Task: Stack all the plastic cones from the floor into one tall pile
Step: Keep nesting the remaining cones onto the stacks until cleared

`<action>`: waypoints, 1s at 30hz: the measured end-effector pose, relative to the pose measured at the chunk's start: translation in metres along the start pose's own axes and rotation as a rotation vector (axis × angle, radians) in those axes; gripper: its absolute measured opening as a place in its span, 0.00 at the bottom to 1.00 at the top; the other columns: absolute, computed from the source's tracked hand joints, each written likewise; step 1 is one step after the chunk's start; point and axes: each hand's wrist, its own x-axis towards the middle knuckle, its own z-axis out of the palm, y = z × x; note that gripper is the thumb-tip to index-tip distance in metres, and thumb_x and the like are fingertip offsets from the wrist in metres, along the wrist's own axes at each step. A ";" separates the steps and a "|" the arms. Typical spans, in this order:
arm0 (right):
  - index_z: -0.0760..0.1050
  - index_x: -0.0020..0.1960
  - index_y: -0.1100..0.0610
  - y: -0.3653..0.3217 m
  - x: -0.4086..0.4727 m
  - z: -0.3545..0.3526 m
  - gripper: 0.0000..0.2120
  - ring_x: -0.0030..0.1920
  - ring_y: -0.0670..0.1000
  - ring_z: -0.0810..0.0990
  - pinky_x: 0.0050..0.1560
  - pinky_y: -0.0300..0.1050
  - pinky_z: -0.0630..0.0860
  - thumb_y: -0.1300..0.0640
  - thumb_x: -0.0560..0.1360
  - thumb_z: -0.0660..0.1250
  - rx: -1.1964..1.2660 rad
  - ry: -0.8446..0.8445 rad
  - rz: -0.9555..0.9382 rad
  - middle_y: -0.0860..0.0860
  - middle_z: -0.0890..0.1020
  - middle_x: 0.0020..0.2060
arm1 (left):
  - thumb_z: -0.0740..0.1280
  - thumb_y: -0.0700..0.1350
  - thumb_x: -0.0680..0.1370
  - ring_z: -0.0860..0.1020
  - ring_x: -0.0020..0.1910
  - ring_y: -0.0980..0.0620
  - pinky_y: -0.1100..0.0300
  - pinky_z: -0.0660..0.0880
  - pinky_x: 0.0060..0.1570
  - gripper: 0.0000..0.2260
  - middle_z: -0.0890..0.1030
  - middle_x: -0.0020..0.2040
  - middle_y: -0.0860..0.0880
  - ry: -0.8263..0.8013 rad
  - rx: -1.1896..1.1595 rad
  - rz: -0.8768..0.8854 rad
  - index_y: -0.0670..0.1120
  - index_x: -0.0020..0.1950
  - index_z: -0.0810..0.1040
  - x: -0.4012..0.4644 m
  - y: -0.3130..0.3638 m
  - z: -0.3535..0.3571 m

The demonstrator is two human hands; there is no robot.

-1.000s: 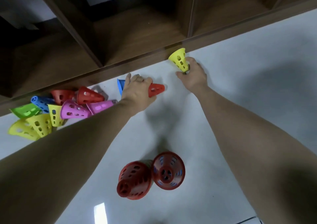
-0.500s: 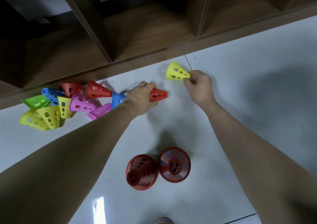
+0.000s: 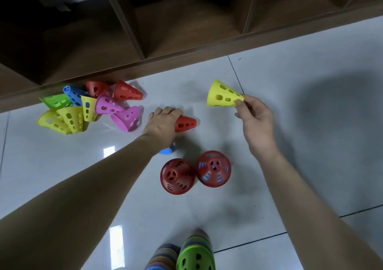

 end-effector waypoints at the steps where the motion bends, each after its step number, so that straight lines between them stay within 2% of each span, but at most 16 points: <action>1: 0.81 0.50 0.47 -0.003 -0.004 0.004 0.05 0.49 0.46 0.82 0.59 0.55 0.78 0.56 0.78 0.69 0.016 -0.009 0.005 0.45 0.85 0.46 | 0.76 0.51 0.70 0.71 0.62 0.41 0.49 0.67 0.64 0.30 0.72 0.64 0.48 0.004 -0.034 -0.025 0.52 0.69 0.70 -0.008 -0.003 0.004; 3: 0.81 0.50 0.49 -0.009 -0.011 0.009 0.04 0.48 0.47 0.81 0.56 0.52 0.79 0.57 0.79 0.68 0.070 -0.010 0.025 0.45 0.85 0.45 | 0.73 0.56 0.72 0.74 0.59 0.41 0.47 0.71 0.62 0.25 0.74 0.58 0.46 0.025 -0.159 -0.122 0.52 0.65 0.71 -0.025 -0.012 0.012; 5: 0.80 0.51 0.53 -0.014 -0.019 0.013 0.04 0.50 0.48 0.82 0.53 0.47 0.80 0.57 0.81 0.67 0.152 0.006 0.068 0.45 0.85 0.45 | 0.72 0.62 0.70 0.76 0.55 0.42 0.46 0.74 0.59 0.26 0.75 0.54 0.46 0.013 -0.290 -0.206 0.52 0.64 0.73 -0.044 -0.023 0.017; 7: 0.80 0.52 0.56 -0.019 -0.026 0.014 0.06 0.53 0.51 0.84 0.53 0.46 0.79 0.56 0.82 0.65 0.231 0.009 0.109 0.49 0.85 0.48 | 0.72 0.64 0.68 0.78 0.52 0.44 0.49 0.75 0.57 0.28 0.78 0.53 0.47 0.047 -0.408 -0.230 0.54 0.63 0.75 -0.063 -0.032 0.015; 10: 0.77 0.54 0.60 -0.028 -0.038 0.014 0.08 0.56 0.57 0.84 0.56 0.51 0.80 0.56 0.83 0.62 0.328 -0.029 0.142 0.56 0.84 0.54 | 0.78 0.50 0.70 0.79 0.47 0.53 0.58 0.77 0.52 0.22 0.80 0.52 0.51 0.298 -0.685 -0.249 0.50 0.62 0.77 -0.086 -0.033 0.000; 12: 0.75 0.56 0.62 -0.038 -0.046 0.008 0.09 0.57 0.61 0.83 0.59 0.54 0.79 0.57 0.84 0.61 0.385 -0.054 0.160 0.62 0.81 0.59 | 0.79 0.47 0.71 0.80 0.49 0.58 0.63 0.78 0.51 0.24 0.80 0.56 0.53 0.448 -0.915 -0.306 0.51 0.63 0.75 -0.103 -0.021 -0.019; 14: 0.74 0.54 0.60 -0.050 -0.055 -0.002 0.08 0.56 0.63 0.84 0.60 0.55 0.80 0.57 0.84 0.59 0.370 -0.073 0.147 0.64 0.80 0.60 | 0.80 0.48 0.70 0.82 0.51 0.53 0.61 0.80 0.50 0.24 0.81 0.57 0.51 0.524 -1.114 -0.342 0.53 0.62 0.74 -0.126 -0.003 -0.041; 17: 0.75 0.54 0.57 -0.064 -0.072 -0.021 0.06 0.53 0.64 0.84 0.57 0.55 0.81 0.59 0.84 0.59 0.262 -0.077 0.064 0.60 0.82 0.56 | 0.79 0.47 0.72 0.83 0.49 0.50 0.60 0.82 0.46 0.23 0.81 0.57 0.48 0.530 -1.293 -0.271 0.52 0.61 0.73 -0.166 0.024 -0.062; 21: 0.76 0.56 0.51 -0.076 -0.100 -0.036 0.07 0.51 0.55 0.83 0.57 0.51 0.81 0.60 0.82 0.62 0.021 -0.066 -0.152 0.50 0.83 0.50 | 0.77 0.49 0.72 0.82 0.50 0.51 0.57 0.79 0.51 0.20 0.82 0.52 0.49 0.517 -1.332 -0.133 0.50 0.60 0.75 -0.201 0.050 -0.057; 24: 0.74 0.58 0.48 -0.082 -0.121 -0.038 0.10 0.51 0.44 0.80 0.57 0.45 0.76 0.58 0.79 0.65 -0.195 -0.118 -0.321 0.44 0.81 0.50 | 0.76 0.54 0.72 0.79 0.56 0.55 0.69 0.73 0.54 0.20 0.81 0.56 0.52 0.459 -1.246 -0.116 0.52 0.61 0.76 -0.208 0.061 -0.038; 25: 0.73 0.60 0.48 -0.083 -0.125 -0.038 0.11 0.53 0.45 0.80 0.59 0.47 0.75 0.58 0.79 0.65 -0.242 -0.136 -0.382 0.45 0.80 0.51 | 0.75 0.56 0.72 0.78 0.58 0.55 0.71 0.71 0.55 0.21 0.80 0.57 0.55 0.453 -1.200 -0.115 0.53 0.62 0.77 -0.208 0.062 -0.031; 27: 0.72 0.63 0.46 -0.084 -0.130 -0.040 0.14 0.60 0.54 0.80 0.63 0.57 0.74 0.57 0.79 0.65 -0.281 -0.158 -0.486 0.52 0.80 0.58 | 0.76 0.55 0.71 0.77 0.61 0.56 0.68 0.71 0.59 0.21 0.80 0.58 0.58 0.442 -1.128 -0.092 0.55 0.63 0.77 -0.207 0.059 -0.015; 30: 0.73 0.63 0.47 -0.089 -0.132 -0.045 0.13 0.63 0.60 0.79 0.63 0.65 0.74 0.55 0.79 0.64 -0.321 -0.154 -0.564 0.56 0.79 0.62 | 0.76 0.56 0.71 0.74 0.67 0.56 0.55 0.70 0.69 0.21 0.79 0.61 0.61 0.413 -0.989 -0.073 0.58 0.62 0.76 -0.203 0.048 0.008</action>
